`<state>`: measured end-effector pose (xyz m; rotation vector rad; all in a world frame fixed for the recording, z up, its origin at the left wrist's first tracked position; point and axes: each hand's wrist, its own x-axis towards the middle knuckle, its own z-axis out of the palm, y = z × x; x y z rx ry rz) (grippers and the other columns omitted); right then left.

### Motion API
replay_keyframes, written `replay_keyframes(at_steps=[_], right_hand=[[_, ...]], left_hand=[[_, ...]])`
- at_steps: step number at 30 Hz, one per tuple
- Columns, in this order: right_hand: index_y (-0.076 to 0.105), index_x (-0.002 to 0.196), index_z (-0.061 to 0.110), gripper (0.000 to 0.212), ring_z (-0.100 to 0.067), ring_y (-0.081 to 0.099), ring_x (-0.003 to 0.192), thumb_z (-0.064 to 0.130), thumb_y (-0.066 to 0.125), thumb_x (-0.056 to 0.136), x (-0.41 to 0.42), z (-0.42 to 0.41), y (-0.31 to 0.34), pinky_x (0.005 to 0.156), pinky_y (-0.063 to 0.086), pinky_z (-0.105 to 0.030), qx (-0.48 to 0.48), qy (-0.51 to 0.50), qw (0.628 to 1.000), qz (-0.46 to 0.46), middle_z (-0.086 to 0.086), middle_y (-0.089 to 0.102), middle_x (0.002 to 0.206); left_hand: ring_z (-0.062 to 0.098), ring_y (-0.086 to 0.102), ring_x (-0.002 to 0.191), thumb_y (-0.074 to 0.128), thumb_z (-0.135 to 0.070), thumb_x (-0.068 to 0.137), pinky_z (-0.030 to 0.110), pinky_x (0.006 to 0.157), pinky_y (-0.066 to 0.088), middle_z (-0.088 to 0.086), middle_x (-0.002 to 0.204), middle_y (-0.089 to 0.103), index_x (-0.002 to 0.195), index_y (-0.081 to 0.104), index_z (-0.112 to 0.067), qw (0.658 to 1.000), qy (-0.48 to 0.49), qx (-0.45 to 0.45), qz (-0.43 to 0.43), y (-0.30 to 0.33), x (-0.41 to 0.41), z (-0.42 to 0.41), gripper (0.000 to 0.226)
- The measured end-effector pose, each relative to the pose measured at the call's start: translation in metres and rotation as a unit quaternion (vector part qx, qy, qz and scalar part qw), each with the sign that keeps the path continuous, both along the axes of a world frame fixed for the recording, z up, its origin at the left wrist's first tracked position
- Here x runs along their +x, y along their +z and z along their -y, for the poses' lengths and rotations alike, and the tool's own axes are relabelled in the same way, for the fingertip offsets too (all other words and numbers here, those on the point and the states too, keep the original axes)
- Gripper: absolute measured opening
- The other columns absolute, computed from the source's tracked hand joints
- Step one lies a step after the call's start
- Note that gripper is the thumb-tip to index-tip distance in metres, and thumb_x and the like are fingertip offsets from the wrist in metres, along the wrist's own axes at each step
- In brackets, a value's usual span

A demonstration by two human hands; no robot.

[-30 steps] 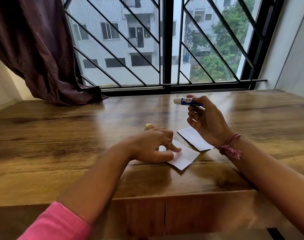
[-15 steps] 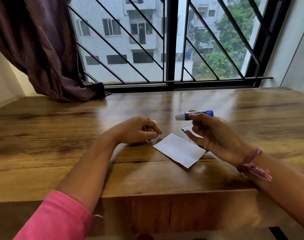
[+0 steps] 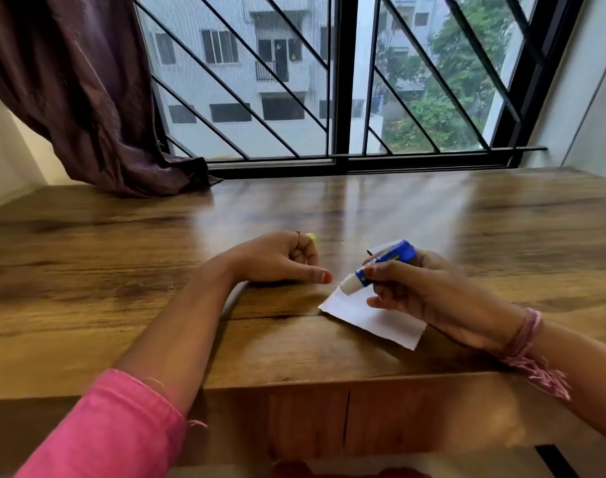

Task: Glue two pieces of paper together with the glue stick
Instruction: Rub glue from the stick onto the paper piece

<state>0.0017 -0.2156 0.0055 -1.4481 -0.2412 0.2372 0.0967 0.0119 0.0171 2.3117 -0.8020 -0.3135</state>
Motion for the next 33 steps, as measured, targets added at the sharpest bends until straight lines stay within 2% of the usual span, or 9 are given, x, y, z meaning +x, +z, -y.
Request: replay_keyframes(at_steps=[4, 8, 12, 15, 18, 24, 28, 33], right_hand=[[0.077, 0.080, 0.015, 0.009, -0.010, 0.060, 0.062, 0.020, 0.076, 0.072, 0.000, 0.003, 0.005, 0.075, 0.059, -0.031, 0.014, 0.008, 1.000, -0.004, -0.006, 0.064, 0.071], [0.076, 0.079, 0.014, 0.009, -0.011, 0.059, 0.059, 0.017, 0.068, 0.078, 0.007, 0.001, 0.018, 0.066, 0.058, -0.028, 0.012, 0.015, 0.999, 0.029, -0.003, 0.065, 0.066], [0.069, 0.081, 0.008, 0.013, -0.011, 0.049, 0.049, 0.014, 0.059, 0.087, 0.012, -0.011, 0.015, 0.045, 0.045, -0.021, -0.081, -0.034, 0.991, 0.106, 0.000, 0.057, 0.056], [0.061, 0.083, -0.003, 0.018, -0.013, 0.042, 0.043, 0.014, 0.062, 0.083, 0.015, -0.022, 0.005, 0.038, 0.035, -0.019, -0.121, -0.052, 0.981, 0.142, 0.002, 0.052, 0.048], [0.058, 0.080, -0.002, 0.025, -0.010, 0.038, 0.038, 0.022, 0.061, 0.075, 0.017, -0.028, -0.002, 0.037, 0.030, -0.017, -0.151, -0.062, 0.974, 0.154, 0.006, 0.048, 0.043], [0.061, 0.076, 0.007, 0.021, -0.007, 0.042, 0.040, 0.029, 0.061, 0.072, 0.019, -0.027, -0.008, 0.040, 0.034, -0.019, -0.202, -0.071, 0.962, 0.171, 0.007, 0.051, 0.045], [0.064, 0.080, 0.006, 0.014, -0.004, 0.047, 0.043, 0.019, 0.067, 0.083, 0.021, -0.025, -0.009, 0.045, 0.038, -0.016, -0.230, -0.063, 0.951, 0.197, 0.009, 0.054, 0.047], [0.065, 0.075, 0.011, 0.010, 0.002, 0.048, 0.045, 0.017, 0.068, 0.082, 0.019, -0.027, -0.009, 0.046, 0.037, -0.011, -0.259, -0.062, 0.938, 0.221, 0.008, 0.055, 0.049]], left_hand=[[0.005, 0.041, 0.051, 0.076, -0.056, 0.067, 0.021, 0.051, 0.033, -0.007, 0.058, 0.048, 0.069, 0.058, -0.026, 1.000, -0.006, 0.022, 0.017, -0.002, -0.003, 0.004, 0.035], [0.006, 0.039, 0.051, 0.075, -0.060, 0.066, 0.028, 0.055, 0.034, -0.009, 0.057, 0.046, 0.065, 0.054, -0.025, 0.999, -0.011, 0.041, 0.023, -0.003, -0.004, 0.006, 0.040], [0.001, 0.039, 0.047, 0.075, -0.057, 0.068, 0.026, 0.055, 0.034, -0.016, 0.051, 0.046, 0.064, 0.053, -0.026, 0.998, -0.011, 0.058, 0.030, -0.003, -0.002, 0.007, 0.038], [0.001, 0.038, 0.047, 0.076, -0.049, 0.071, 0.026, 0.055, 0.033, -0.017, 0.048, 0.046, 0.065, 0.054, -0.025, 0.997, -0.015, 0.066, 0.039, -0.004, 0.000, 0.007, 0.034], [-0.001, 0.040, 0.046, 0.073, -0.042, 0.075, 0.023, 0.054, 0.032, -0.020, 0.047, 0.047, 0.067, 0.054, -0.025, 0.996, -0.027, 0.073, 0.036, -0.003, 0.001, 0.007, 0.027], [0.001, 0.039, 0.048, 0.073, -0.051, 0.071, 0.025, 0.055, 0.034, -0.013, 0.055, 0.048, 0.070, 0.056, -0.024, 0.996, -0.020, 0.081, 0.016, 0.000, 0.001, 0.006, 0.032], [-0.002, 0.042, 0.048, 0.072, -0.050, 0.073, 0.022, 0.055, 0.035, -0.012, 0.057, 0.052, 0.077, 0.060, -0.022, 0.996, -0.016, 0.083, 0.006, 0.001, 0.000, 0.004, 0.030], [-0.005, 0.045, 0.048, 0.074, -0.049, 0.072, 0.017, 0.053, 0.035, -0.020, 0.050, 0.054, 0.083, 0.065, -0.021, 0.997, -0.002, 0.079, -0.007, 0.004, -0.001, 0.001, 0.031]])
